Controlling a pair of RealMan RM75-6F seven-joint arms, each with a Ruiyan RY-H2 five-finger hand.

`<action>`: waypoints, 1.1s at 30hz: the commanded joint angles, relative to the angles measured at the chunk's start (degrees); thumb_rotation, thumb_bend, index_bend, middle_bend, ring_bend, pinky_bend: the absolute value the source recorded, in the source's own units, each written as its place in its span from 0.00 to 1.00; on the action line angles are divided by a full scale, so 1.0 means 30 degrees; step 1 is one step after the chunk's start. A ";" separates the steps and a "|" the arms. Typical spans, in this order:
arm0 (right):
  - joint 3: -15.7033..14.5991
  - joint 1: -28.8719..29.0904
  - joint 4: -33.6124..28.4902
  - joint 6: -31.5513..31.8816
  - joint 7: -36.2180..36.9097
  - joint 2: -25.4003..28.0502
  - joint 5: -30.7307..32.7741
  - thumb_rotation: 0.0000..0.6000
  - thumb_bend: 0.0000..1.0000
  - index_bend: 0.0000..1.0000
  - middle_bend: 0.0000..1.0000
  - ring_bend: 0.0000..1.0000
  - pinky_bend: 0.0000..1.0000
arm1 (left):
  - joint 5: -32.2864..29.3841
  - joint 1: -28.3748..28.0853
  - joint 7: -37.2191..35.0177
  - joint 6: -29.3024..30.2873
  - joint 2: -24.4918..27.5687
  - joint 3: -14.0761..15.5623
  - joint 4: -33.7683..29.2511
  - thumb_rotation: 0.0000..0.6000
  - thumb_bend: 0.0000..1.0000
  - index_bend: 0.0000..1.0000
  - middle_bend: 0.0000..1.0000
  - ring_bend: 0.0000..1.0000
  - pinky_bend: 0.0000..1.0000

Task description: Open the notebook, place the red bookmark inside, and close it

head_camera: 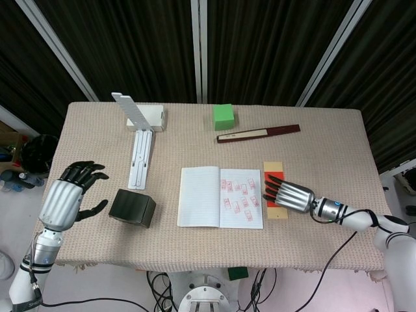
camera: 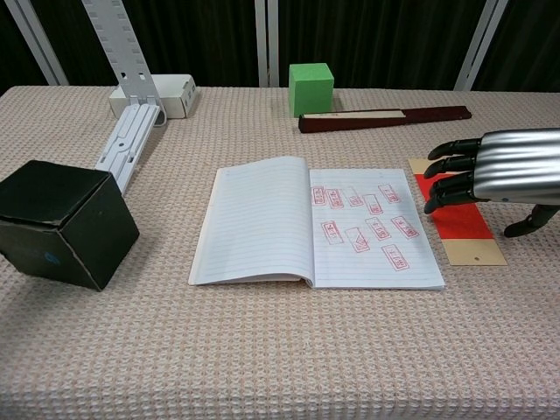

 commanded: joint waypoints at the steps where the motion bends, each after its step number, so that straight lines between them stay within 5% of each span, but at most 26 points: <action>1: -0.0049 0.0051 0.0800 0.0264 0.0404 -0.0536 -0.0219 1.00 0.03 0.22 0.22 0.11 0.11 | -0.0023 0.0000 0.0019 -0.0013 -0.0012 -0.0015 -0.0009 1.00 0.16 0.37 0.27 0.19 0.21; 23: -0.0457 -0.0596 0.3107 0.0755 0.1571 -0.1691 -0.0243 1.00 0.05 0.29 0.26 0.12 0.10 | -0.0038 0.0060 -0.0059 -0.0078 -0.0079 -0.0008 0.0131 1.00 0.16 0.37 0.27 0.19 0.21; 33: -0.0403 -0.0854 0.3718 0.1254 0.1835 -0.1880 -0.0077 1.00 0.15 0.46 0.34 0.15 0.14 | -0.0008 0.0009 0.0027 -0.0153 -0.0074 -0.0043 0.0076 1.00 0.16 0.37 0.27 0.19 0.21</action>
